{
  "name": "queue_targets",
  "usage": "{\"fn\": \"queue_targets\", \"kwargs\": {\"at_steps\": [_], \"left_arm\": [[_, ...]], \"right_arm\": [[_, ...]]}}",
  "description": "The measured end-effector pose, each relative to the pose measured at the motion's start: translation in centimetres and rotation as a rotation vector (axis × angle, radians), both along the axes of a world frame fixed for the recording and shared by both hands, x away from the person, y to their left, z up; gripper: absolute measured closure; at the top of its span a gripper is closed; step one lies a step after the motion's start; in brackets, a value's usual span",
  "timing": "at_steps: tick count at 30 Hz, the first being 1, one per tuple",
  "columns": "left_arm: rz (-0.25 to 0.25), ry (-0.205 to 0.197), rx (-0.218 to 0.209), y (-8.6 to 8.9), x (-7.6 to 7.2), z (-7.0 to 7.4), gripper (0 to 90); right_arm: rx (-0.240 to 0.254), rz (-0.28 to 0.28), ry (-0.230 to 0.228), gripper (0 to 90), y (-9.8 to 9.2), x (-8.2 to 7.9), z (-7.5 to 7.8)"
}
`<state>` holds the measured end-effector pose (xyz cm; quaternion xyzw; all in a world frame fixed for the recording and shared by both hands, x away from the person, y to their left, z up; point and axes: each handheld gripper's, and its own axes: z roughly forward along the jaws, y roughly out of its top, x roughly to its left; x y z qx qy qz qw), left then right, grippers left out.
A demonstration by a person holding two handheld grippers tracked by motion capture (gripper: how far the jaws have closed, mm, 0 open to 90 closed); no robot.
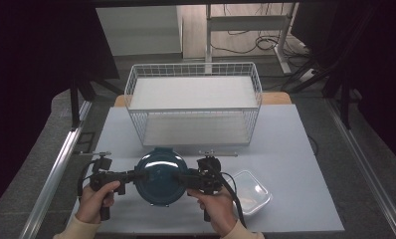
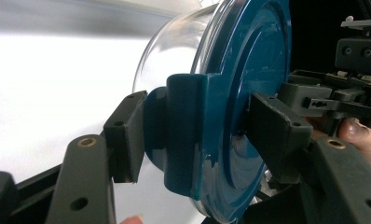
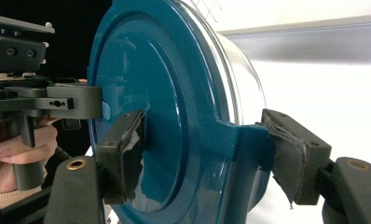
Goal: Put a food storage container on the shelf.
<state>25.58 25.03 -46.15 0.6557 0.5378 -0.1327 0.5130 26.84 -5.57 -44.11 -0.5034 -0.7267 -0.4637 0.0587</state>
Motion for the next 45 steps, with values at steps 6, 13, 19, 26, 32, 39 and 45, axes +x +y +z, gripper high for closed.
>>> {"fn": "queue_targets", "kwargs": {"at_steps": [6,13,19,26,32,39,45], "left_arm": [[-0.011,-0.005,0.008,-0.9,1.3,1.0,40.1],[-0.022,-0.020,-0.004,-2.0,2.8,2.5,40.1],[-0.035,-0.026,-0.014,-2.8,4.1,3.5,40.1],[-0.042,-0.045,0.000,-3.6,5.1,5.0,40.1],[-0.046,-0.060,0.004,-4.1,5.6,6.0,40.1],[-0.044,-0.067,0.009,-4.3,6.1,7.1,40.1],[-0.043,-0.080,0.015,-4.4,6.6,8.3,40.1]], "right_arm": [[0.003,-0.001,0.006,32.4,-0.9,1.2,0.8],[-0.004,-0.001,-0.027,33.0,-2.2,2.5,2.7],[-0.014,0.000,-0.038,33.9,-3.2,3.4,4.0],[-0.009,0.008,-0.051,34.3,-4.0,4.5,5.4],[-0.009,0.019,-0.060,34.5,-4.6,5.1,6.3],[-0.005,0.028,-0.066,35.1,-5.0,5.8,7.3],[0.002,0.028,-0.078,35.1,-5.1,6.4,8.5]]}}
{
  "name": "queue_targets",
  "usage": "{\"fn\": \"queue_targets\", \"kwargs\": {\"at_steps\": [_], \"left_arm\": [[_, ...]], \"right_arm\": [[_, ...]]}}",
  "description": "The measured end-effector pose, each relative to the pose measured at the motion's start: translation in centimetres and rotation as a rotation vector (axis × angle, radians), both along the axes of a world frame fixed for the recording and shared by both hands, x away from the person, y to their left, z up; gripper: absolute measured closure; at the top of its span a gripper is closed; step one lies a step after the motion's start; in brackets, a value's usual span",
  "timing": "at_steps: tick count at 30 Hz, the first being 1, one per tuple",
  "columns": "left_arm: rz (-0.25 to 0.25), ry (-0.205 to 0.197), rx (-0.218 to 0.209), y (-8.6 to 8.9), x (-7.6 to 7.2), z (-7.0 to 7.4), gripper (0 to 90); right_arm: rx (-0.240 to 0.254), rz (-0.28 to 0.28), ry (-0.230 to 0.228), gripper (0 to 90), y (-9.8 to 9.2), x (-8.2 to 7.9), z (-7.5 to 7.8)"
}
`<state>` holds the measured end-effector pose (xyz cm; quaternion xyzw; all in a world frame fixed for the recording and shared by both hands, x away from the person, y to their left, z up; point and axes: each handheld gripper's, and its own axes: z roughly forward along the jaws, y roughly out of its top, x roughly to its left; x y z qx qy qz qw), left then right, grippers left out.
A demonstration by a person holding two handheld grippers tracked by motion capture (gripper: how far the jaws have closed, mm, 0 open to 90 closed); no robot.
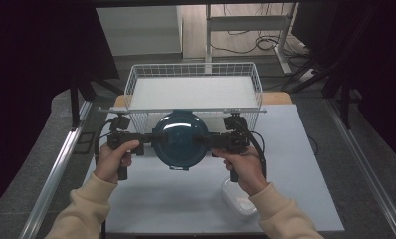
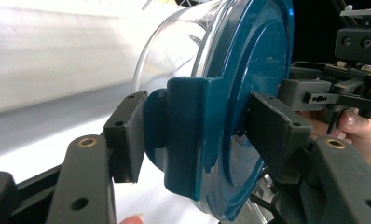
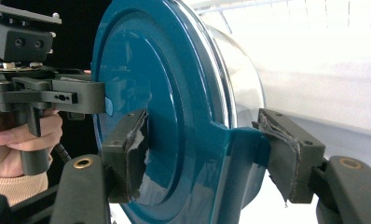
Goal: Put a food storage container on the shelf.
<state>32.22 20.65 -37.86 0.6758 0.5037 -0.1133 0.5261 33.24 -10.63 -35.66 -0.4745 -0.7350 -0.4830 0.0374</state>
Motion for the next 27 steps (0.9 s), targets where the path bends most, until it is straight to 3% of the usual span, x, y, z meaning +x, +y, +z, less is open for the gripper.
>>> {"fn": "queue_targets", "kwargs": {"at_steps": [11,27], "left_arm": [[0.003,-0.033,0.001,-0.1,1.2,2.5,40.2],[0.009,-0.056,0.012,-0.4,4.1,6.0,40.2]], "right_arm": [[0.001,0.010,-0.021,35.3,-0.1,1.2,2.4],[0.006,0.040,-0.026,36.2,-0.6,4.6,5.6]]}}
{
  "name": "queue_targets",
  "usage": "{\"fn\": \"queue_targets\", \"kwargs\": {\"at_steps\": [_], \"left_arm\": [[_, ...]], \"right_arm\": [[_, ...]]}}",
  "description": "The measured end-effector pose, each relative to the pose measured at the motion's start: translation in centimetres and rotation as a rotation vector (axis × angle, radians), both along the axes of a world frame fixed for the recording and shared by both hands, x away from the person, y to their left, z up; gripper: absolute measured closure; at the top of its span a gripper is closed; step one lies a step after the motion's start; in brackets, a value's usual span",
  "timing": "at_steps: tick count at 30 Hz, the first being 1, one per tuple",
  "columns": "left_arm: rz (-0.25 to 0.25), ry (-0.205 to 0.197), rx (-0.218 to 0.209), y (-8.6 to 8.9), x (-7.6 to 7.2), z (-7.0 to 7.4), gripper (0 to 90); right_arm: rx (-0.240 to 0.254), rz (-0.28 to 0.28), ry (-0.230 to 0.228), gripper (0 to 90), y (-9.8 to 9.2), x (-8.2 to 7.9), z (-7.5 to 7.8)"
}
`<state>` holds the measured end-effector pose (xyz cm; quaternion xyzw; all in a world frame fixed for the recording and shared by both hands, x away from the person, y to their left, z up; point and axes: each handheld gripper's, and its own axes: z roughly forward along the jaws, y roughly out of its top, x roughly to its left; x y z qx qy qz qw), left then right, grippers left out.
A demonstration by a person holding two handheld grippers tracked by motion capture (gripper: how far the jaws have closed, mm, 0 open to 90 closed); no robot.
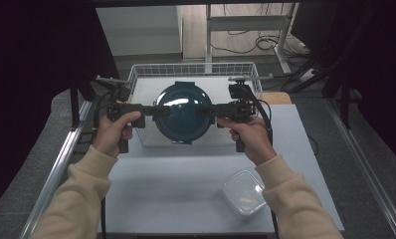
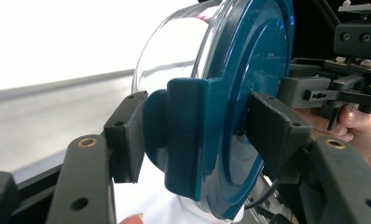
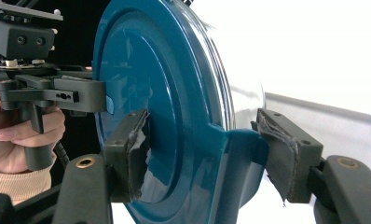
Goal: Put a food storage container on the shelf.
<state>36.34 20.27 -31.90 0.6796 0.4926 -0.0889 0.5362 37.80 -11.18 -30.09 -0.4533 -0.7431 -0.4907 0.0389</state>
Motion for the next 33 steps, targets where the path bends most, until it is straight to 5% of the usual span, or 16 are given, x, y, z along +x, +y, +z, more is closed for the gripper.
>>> {"fn": "queue_targets", "kwargs": {"at_steps": [13,33], "left_arm": [[0.000,0.007,-0.007,-0.2,3.5,2.0,40.2],[0.003,0.078,-0.050,-0.3,9.6,1.1,40.6]], "right_arm": [[-0.007,0.018,-0.005,36.9,-0.3,3.6,2.5],[-0.009,0.005,0.039,37.6,-0.7,9.7,2.5]]}}
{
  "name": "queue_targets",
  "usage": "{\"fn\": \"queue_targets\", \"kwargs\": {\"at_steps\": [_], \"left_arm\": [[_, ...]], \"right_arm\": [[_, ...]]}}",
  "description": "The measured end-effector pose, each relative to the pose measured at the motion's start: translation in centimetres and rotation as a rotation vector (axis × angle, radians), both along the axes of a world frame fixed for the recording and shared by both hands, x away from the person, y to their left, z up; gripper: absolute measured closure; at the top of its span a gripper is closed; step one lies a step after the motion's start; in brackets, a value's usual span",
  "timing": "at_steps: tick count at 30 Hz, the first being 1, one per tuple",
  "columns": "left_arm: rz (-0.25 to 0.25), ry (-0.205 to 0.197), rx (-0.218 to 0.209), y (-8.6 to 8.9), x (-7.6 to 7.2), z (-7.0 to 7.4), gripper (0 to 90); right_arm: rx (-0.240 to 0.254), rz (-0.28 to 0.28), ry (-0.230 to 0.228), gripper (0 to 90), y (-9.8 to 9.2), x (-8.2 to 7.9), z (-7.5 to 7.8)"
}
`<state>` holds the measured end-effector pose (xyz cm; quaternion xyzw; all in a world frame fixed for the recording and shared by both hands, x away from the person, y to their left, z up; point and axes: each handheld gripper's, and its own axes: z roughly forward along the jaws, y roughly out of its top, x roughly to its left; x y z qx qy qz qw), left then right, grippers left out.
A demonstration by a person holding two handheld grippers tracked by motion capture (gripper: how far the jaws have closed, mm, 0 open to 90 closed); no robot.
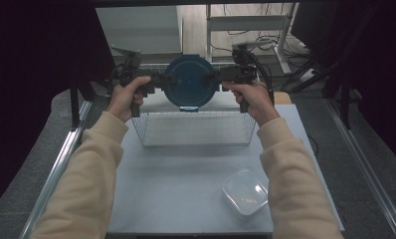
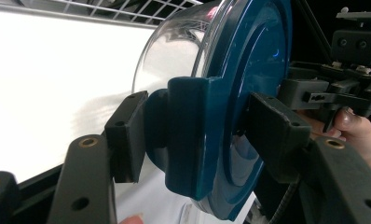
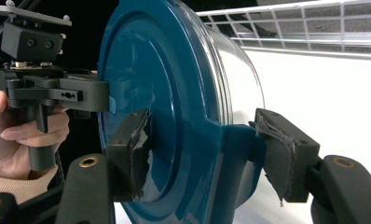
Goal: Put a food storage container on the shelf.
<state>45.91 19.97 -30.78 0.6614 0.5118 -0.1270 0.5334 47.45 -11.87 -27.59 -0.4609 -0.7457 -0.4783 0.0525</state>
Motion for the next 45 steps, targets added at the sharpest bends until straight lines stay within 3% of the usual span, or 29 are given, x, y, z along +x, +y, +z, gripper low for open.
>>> {"fn": "queue_targets", "kwargs": {"at_steps": [5,12,22,26,30,32,34,36,37,40,42,45], "left_arm": [[0.016,0.038,-0.019,-0.3,1.4,-1.0,40.9],[0.031,0.080,-0.050,-0.3,2.6,-1.4,41.2],[0.047,0.126,-0.094,-0.4,3.9,-2.9,37.7],[0.050,0.121,-0.108,-0.4,4.1,-3.2,37.3],[0.055,0.112,-0.114,-0.4,4.1,-3.3,37.2],[0.061,0.102,-0.115,-0.4,4.0,-3.4,36.5],[0.105,0.068,-0.083,-0.3,3.6,-3.3,32.2],[0.116,0.055,-0.073,-0.2,3.4,-3.2,28.8],[0.131,0.028,-0.062,0.1,3.0,-2.9,27.9],[0.131,-0.002,-0.028,0.3,2.5,-2.6,25.8],[0.137,-0.052,0.010,0.6,1.5,-2.1,24.5],[0.123,-0.077,0.026,0.9,0.5,-1.8,24.0]], "right_arm": [[0.016,-0.019,0.038,37.5,-0.4,1.6,-1.1],[0.040,-0.039,0.067,37.0,-0.6,2.6,-1.5],[0.109,-0.079,0.201,34.1,-1.1,4.5,-3.2],[0.125,-0.079,0.222,33.6,-1.3,4.7,-3.7],[0.129,-0.083,0.219,33.0,-1.4,4.6,-3.7],[0.104,-0.092,0.196,28.0,-1.2,4.4,-3.6],[0.078,-0.102,0.174,19.8,-1.2,4.3,-3.3],[0.062,-0.106,0.158,17.5,-1.2,4.2,-3.2],[0.034,-0.114,0.125,14.4,-1.3,3.7,-2.8],[0.008,-0.107,0.079,11.7,-1.4,3.1,-2.4],[-0.021,-0.107,0.037,11.5,-1.5,2.2,-1.7],[-0.036,-0.089,-0.001,11.6,-1.7,1.4,-1.3]]}}
